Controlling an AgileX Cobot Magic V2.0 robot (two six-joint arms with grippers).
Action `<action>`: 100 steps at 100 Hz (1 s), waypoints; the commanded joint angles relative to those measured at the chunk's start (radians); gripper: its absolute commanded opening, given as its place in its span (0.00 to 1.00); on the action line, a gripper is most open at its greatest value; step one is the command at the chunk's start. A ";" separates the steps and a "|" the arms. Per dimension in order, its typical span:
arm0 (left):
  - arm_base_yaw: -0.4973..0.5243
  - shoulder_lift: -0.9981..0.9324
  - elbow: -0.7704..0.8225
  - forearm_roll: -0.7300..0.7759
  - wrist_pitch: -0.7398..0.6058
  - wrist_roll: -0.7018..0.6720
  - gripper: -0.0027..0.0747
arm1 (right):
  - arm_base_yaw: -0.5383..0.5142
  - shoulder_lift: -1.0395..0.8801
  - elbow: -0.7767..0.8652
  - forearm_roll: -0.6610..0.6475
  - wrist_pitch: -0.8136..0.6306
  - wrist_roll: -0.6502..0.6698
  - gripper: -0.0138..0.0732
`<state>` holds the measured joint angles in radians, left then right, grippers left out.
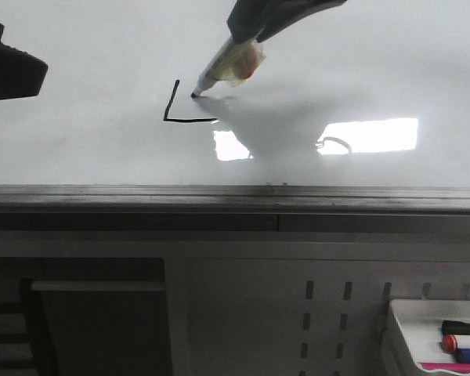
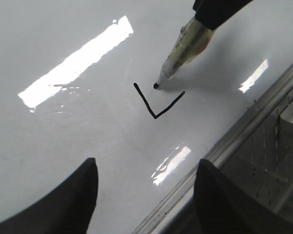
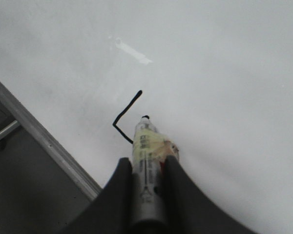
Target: Write number 4 on whiteboard
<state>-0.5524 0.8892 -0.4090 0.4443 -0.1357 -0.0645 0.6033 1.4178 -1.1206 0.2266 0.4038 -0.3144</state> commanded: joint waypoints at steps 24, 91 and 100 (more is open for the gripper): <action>-0.004 -0.009 -0.025 -0.011 -0.069 -0.011 0.55 | 0.050 -0.021 0.025 0.002 0.056 -0.011 0.08; -0.095 0.250 -0.025 0.113 -0.295 -0.011 0.55 | 0.253 -0.052 -0.105 -0.002 0.223 -0.021 0.08; -0.095 0.252 -0.025 0.091 -0.300 -0.011 0.52 | 0.253 -0.052 -0.105 -0.002 0.227 -0.021 0.08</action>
<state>-0.6406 1.1522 -0.4090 0.5758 -0.3522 -0.0645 0.8537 1.4046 -1.1896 0.2237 0.6662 -0.3249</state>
